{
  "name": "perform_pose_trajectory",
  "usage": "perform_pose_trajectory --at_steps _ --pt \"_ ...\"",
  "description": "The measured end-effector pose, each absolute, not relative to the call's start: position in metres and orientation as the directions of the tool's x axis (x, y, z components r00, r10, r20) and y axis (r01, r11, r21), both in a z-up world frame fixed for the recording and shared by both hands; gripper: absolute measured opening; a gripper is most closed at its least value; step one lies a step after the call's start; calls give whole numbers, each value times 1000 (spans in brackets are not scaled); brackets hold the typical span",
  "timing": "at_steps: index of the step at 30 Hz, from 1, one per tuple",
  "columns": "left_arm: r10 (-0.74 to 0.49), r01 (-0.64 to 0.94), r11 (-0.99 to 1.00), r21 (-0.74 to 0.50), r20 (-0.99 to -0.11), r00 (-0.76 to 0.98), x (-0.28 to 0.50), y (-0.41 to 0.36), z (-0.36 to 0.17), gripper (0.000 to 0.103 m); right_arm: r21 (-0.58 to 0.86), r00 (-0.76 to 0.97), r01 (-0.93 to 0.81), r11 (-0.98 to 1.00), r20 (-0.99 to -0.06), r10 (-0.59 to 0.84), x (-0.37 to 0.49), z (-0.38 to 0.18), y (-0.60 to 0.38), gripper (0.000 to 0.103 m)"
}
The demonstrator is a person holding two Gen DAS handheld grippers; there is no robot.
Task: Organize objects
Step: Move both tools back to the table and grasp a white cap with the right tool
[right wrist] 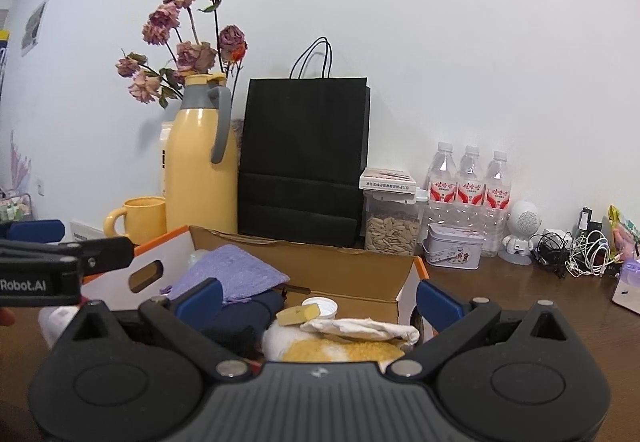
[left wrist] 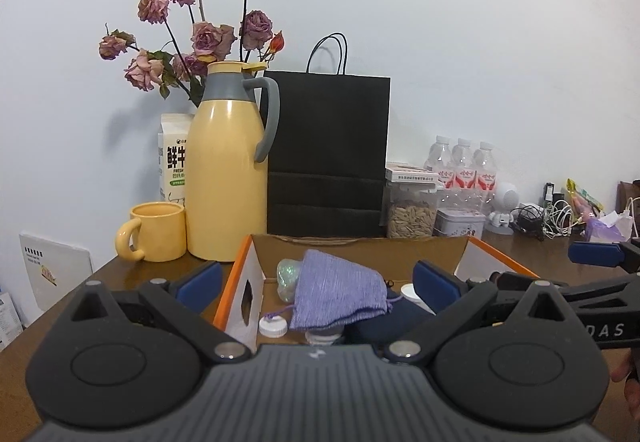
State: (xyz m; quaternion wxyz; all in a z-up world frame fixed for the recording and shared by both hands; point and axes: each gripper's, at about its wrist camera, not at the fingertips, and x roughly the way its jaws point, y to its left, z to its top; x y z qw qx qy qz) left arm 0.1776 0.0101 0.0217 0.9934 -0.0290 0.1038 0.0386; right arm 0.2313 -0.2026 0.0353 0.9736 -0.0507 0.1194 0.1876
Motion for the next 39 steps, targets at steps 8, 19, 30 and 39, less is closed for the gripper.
perform_pose_trajectory --at_steps 8,19,30,39 --pt "68 -86 995 -55 -271 960 160 17 12 103 -64 885 -388 919 -304 352 215 20 -216 103" --pt "67 -95 994 -55 -383 921 123 20 5 103 -65 853 -379 923 -412 321 182 2 -246 103" --pt "97 -135 989 -57 -436 895 82 26 9 103 -28 810 -368 929 -500 306 153 -11 -267 103" --pt "94 -146 986 -77 -464 881 71 34 7 103 -29 795 -363 931 -531 293 151 -15 -265 102"
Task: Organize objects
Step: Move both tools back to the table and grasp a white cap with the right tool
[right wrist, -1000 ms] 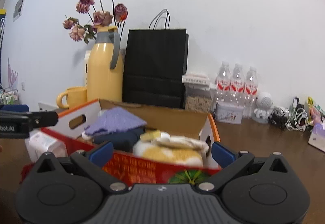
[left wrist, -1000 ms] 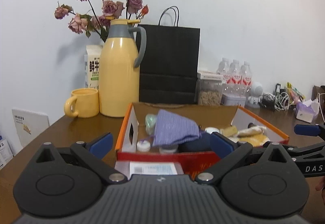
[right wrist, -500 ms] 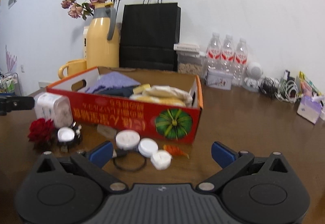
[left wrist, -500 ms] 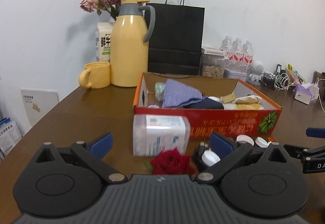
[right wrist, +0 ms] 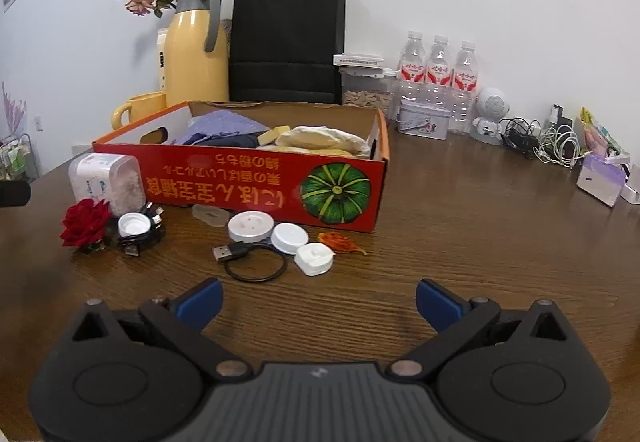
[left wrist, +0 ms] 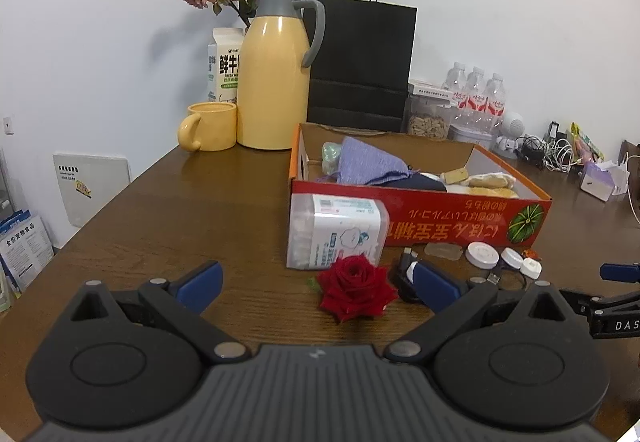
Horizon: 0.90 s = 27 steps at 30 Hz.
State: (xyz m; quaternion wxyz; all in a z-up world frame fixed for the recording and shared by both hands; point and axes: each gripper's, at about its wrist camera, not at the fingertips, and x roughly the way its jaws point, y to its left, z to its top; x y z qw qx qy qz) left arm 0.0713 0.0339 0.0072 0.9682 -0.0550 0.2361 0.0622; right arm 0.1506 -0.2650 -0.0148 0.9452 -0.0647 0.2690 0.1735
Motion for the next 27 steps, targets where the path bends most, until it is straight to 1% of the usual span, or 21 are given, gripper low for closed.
perform_pose_trajectory --at_steps 3,5,6,9,11,15,17,22,24,26,27 --pt "96 -151 985 -80 -472 876 70 35 5 103 -25 790 -374 927 -532 305 150 -17 -261 98" --pt "92 -147 986 -80 -477 874 69 35 4 103 -23 783 -386 922 -538 314 151 -18 -257 92" --pt "91 -144 987 -77 -477 874 69 35 3 103 -24 779 -393 919 -540 319 151 -19 -254 91" --pt "91 -144 987 -75 -478 874 69 37 2 103 -35 779 -402 915 -538 322 154 -20 -249 79" --pt "89 -143 987 -76 -480 873 69 37 1 103 -36 780 -397 917 -539 317 159 -19 -246 66" --pt "81 -137 987 -81 -486 870 71 36 -3 103 -38 776 -417 908 -536 333 166 -17 -243 57" --pt "78 -133 988 -78 -487 870 70 34 -4 103 -56 777 -413 909 -543 319 173 -18 -240 48" --pt "75 -126 989 -75 -483 872 69 33 -5 103 -35 763 -378 925 -578 290 199 -24 -246 33" --pt "75 -125 990 -72 -485 871 69 32 -6 103 -15 754 -375 927 -586 296 206 -26 -248 31" --pt "71 -121 990 -70 -488 870 70 30 -7 103 1 740 -384 923 -598 308 211 -30 -248 25" --pt "70 -119 990 -70 -488 870 70 29 -7 103 7 738 -390 921 -596 317 212 -31 -248 24"
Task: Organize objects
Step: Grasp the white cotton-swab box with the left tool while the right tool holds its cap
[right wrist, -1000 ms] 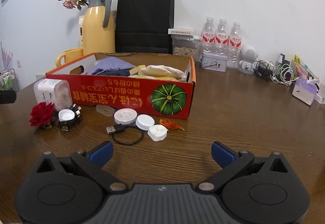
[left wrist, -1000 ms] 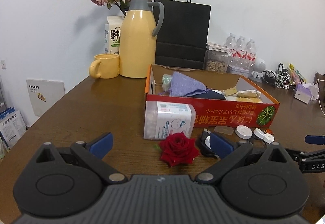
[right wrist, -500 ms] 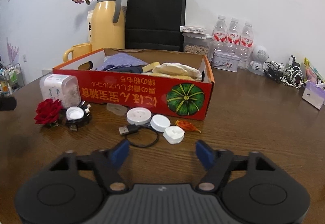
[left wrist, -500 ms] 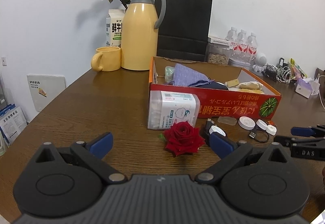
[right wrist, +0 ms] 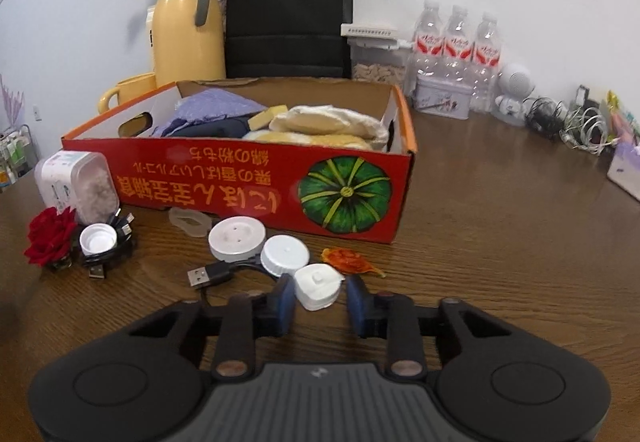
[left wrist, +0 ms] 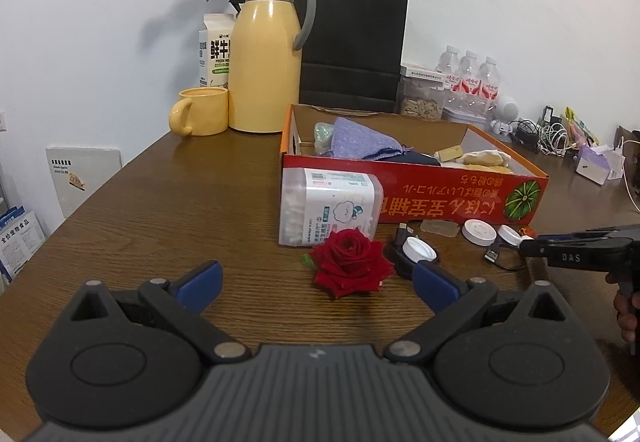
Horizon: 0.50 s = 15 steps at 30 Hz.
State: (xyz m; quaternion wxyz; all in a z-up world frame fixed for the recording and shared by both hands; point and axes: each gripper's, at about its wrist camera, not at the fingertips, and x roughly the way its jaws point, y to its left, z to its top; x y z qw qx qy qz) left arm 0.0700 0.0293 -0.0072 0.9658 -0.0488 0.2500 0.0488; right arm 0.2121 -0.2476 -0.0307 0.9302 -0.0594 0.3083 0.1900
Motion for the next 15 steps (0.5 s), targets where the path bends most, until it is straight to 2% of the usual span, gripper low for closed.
perform_pose_trajectory --at_steps 7,15 --pt "69 -115 991 -65 -485 872 78 23 -8 103 3 747 -406 914 -574 334 207 -28 -245 24" --pt "102 -142 989 -49 -480 871 115 18 -7 103 -24 839 -356 934 -448 308 187 -16 -253 24"
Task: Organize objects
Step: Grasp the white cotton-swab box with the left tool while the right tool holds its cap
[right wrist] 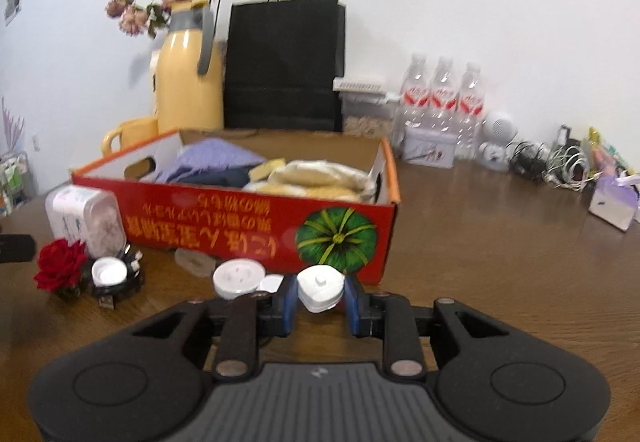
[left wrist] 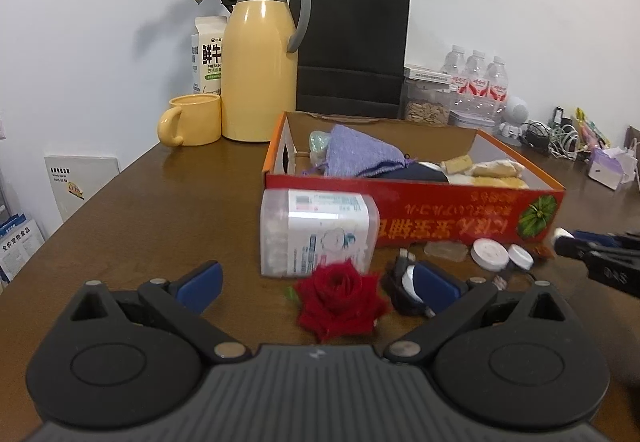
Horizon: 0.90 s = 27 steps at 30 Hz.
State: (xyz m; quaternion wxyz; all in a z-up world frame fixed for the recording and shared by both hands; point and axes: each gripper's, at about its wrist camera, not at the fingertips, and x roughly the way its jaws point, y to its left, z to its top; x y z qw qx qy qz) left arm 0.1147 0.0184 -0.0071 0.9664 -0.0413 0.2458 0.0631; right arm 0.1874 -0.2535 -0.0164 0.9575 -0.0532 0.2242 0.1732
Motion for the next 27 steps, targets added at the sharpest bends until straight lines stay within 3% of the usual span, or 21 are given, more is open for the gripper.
perform_pose_trajectory --at_steps 15,25,27 --pt "225 -233 971 50 -512 829 189 10 -23 103 -35 855 -354 934 -416 309 183 -14 -254 24" --pt "218 -253 968 3 -514 829 193 18 -32 103 -39 855 -359 933 -415 311 182 -14 -252 24" --pt "204 -239 971 -3 -509 837 191 17 -32 93 -38 855 -358 933 -415 311 182 -14 -252 24"
